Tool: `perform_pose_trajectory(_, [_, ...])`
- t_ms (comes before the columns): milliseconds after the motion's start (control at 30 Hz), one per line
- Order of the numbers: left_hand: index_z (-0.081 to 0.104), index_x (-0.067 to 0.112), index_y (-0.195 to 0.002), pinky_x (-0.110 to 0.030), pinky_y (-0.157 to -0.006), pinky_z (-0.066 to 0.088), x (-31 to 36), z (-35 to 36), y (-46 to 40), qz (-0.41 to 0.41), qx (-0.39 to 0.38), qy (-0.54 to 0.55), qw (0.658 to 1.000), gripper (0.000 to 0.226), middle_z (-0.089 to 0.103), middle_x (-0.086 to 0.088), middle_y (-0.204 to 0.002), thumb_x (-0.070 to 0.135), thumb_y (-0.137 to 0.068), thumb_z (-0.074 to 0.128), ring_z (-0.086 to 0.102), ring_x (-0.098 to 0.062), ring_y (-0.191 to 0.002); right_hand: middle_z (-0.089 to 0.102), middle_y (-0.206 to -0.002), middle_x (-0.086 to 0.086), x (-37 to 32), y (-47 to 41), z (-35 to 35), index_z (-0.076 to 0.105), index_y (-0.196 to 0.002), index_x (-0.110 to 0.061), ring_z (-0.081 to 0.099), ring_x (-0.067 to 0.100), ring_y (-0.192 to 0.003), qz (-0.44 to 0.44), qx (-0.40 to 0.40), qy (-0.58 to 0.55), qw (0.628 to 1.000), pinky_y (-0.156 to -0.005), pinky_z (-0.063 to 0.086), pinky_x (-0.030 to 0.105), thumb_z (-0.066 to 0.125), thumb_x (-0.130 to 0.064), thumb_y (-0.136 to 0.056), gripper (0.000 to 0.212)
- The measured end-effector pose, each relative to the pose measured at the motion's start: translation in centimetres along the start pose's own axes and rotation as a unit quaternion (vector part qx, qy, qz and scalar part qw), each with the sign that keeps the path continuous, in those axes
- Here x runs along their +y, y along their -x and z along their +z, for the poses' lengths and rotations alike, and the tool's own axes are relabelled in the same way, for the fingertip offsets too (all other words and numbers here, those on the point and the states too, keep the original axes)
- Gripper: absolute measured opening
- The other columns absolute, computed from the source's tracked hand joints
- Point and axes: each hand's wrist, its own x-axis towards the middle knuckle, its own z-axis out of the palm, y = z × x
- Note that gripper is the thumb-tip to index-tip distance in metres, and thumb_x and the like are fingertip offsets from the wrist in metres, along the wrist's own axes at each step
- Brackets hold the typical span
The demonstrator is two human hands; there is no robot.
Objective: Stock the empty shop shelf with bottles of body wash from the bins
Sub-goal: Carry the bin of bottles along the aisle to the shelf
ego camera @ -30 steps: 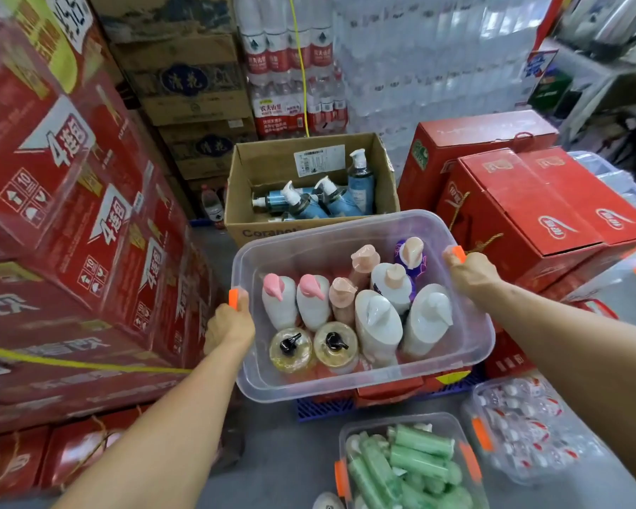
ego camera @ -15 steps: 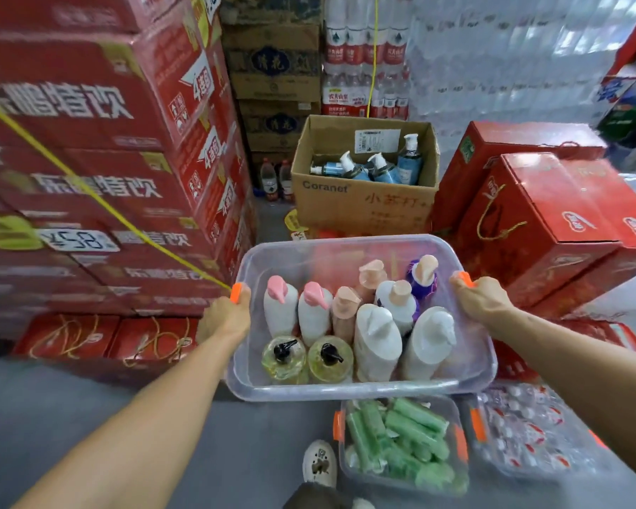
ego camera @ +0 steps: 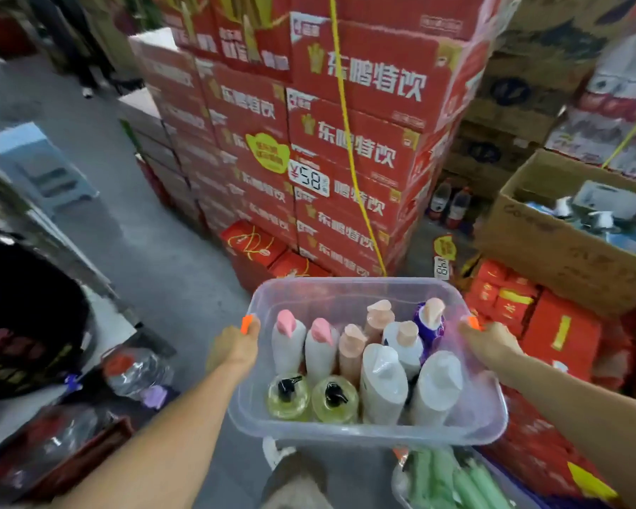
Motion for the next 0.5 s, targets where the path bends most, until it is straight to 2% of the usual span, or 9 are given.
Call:
perform_pose_trajectory(67, [0.064,-0.003,-0.111,-0.042,-0.090,0.044,-3.0,-1.9,-1.5,-0.041,0.009,0.007,0.999,0.070,0.062,-0.028,-0.119,0.054,-0.100,0.025,0.057,-0.041,-0.110,0.060,-0.086,0.017,-4.0,-0.2,2.5,0.062,-0.090,-0.001,0.055,0.032,-0.074,-0.022,-0.019,0.019,0.999,-0.061,0.040,0.031,0.045,-0.045,-0.094,0.048])
perform_pose_trajectory(200, [0.064,-0.002,-0.113,-0.040,-0.094,0.048,-7.8,-5.9,-6.2,-0.108,0.016,0.038,0.993,0.072,0.063,-0.026,-0.120,0.056,-0.099,0.024,0.060,-0.039,-0.111,0.053,-0.066,0.012,-13.1,-1.3,8.1,0.058,-0.079,-0.001,0.050,0.025,-0.057,-0.064,-0.067,0.042,0.995,-0.052,0.038,0.029,0.047,-0.042,-0.095,0.045])
perform_pose_trajectory(267, [0.065,-0.002,-0.113,-0.040,-0.095,0.048,-9.7,-8.1,-9.0,-0.135,0.012,0.059,0.989,0.073,0.064,-0.027,-0.119,0.056,-0.099,0.023,0.061,-0.039,-0.110,0.052,-0.064,0.011,-18.0,-1.6,10.7,0.058,-0.080,0.001,0.049,0.024,-0.056,-0.085,-0.089,0.061,0.991,-0.053,0.037,0.029,0.046,-0.039,-0.097,0.046])
perform_pose_trajectory(333, [0.065,-0.001,-0.115,-0.041,-0.094,0.045,-11.3,-10.3,-12.1,-0.155,0.015,0.073,0.985,0.074,0.064,-0.026,-0.120,0.056,-0.098,0.021,0.060,-0.038,-0.111,0.055,-0.069,0.014,-22.8,-2.2,13.3,0.059,-0.091,0.005,0.051,0.026,-0.060,-0.099,-0.111,0.075,0.986,-0.055,0.037,0.030,0.044,-0.039,-0.098,0.048])
perform_pose_trajectory(400, [0.063,-0.001,-0.119,-0.040,-0.096,0.042,-12.4,-12.6,-15.4,-0.167,0.026,0.085,0.982,0.072,0.062,-0.026,-0.123,0.055,-0.099,0.021,0.058,-0.038,-0.114,0.058,-0.084,0.020,-27.1,-3.1,16.1,0.059,-0.104,0.008,0.055,0.031,-0.072,-0.115,-0.122,0.083,0.982,-0.064,0.039,0.032,0.046,-0.041,-0.098,0.051])
perform_pose_trajectory(500, [0.058,-0.003,-0.123,-0.041,-0.099,0.041,-13.5,-16.3,-21.0,-0.192,0.046,0.084,0.977,0.068,0.058,-0.027,-0.129,0.052,-0.101,0.026,0.054,-0.039,-0.120,0.056,-0.089,0.022,-33.9,-4.5,19.7,0.059,-0.108,0.010,0.054,0.034,-0.078,-0.129,-0.129,0.074,0.980,-0.069,0.040,0.034,0.048,-0.040,-0.097,0.052])
